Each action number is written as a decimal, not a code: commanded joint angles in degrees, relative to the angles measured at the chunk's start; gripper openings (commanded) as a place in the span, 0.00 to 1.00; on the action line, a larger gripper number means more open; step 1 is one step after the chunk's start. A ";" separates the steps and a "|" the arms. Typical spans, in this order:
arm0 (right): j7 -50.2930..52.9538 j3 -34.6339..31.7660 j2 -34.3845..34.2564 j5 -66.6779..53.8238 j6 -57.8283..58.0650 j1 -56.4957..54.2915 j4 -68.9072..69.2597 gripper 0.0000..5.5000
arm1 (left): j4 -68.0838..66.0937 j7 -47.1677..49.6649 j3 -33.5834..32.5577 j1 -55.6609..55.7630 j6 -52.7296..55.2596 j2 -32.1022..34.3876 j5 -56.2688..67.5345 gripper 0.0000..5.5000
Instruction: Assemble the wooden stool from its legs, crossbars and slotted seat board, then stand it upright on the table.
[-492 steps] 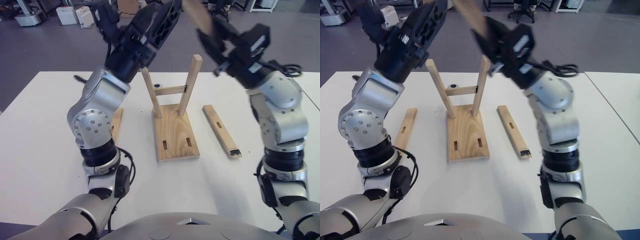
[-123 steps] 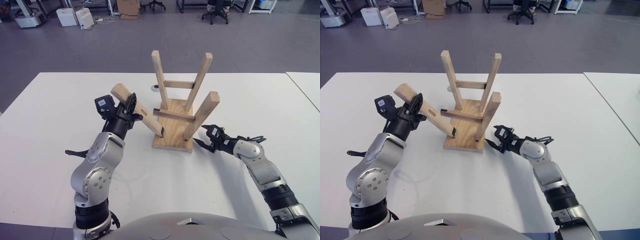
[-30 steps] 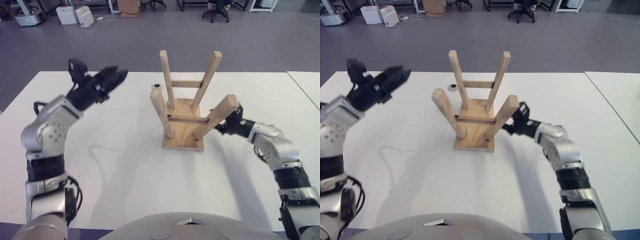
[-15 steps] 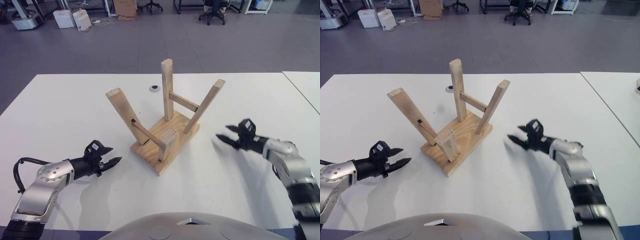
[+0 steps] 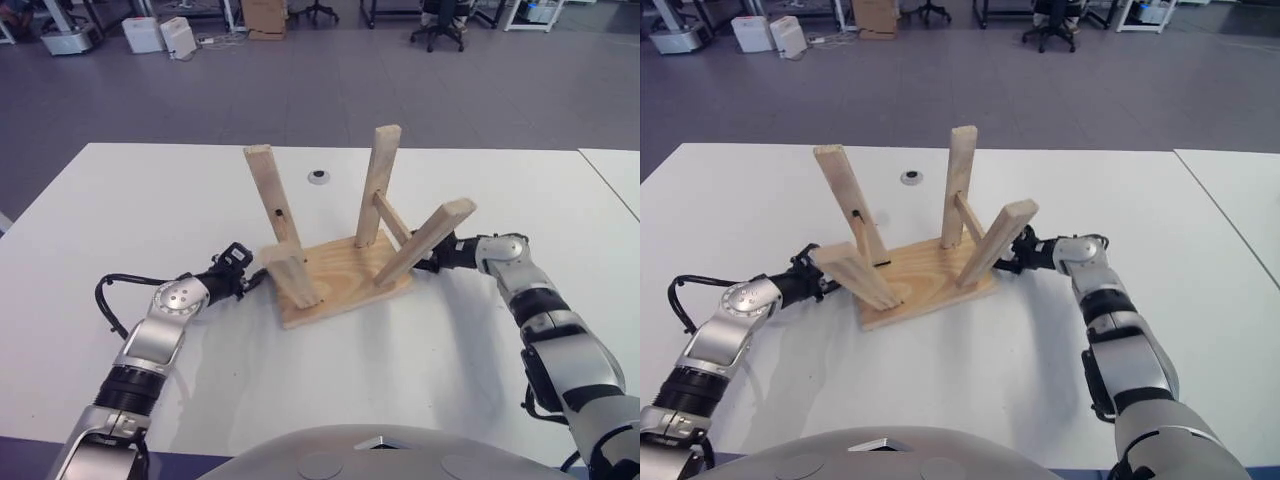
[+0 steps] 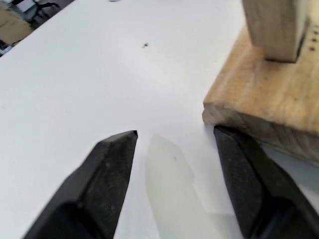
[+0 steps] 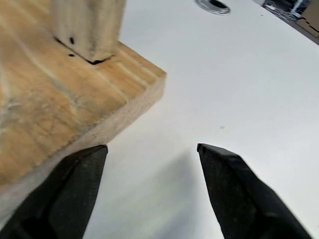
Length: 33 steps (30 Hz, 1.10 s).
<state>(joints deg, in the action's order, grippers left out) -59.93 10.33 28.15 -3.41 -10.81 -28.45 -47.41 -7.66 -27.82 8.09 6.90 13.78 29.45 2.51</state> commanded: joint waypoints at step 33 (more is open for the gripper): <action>21.95 -20.01 3.05 -28.97 59.87 35.68 91.80 0.61 | 52.40 -8.16 -16.03 -20.92 27.33 2.96 27.36 0.51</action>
<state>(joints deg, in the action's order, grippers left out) -32.04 -14.34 29.91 -27.64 49.89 8.29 41.18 42.80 -30.08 -11.91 -14.57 41.95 32.20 24.61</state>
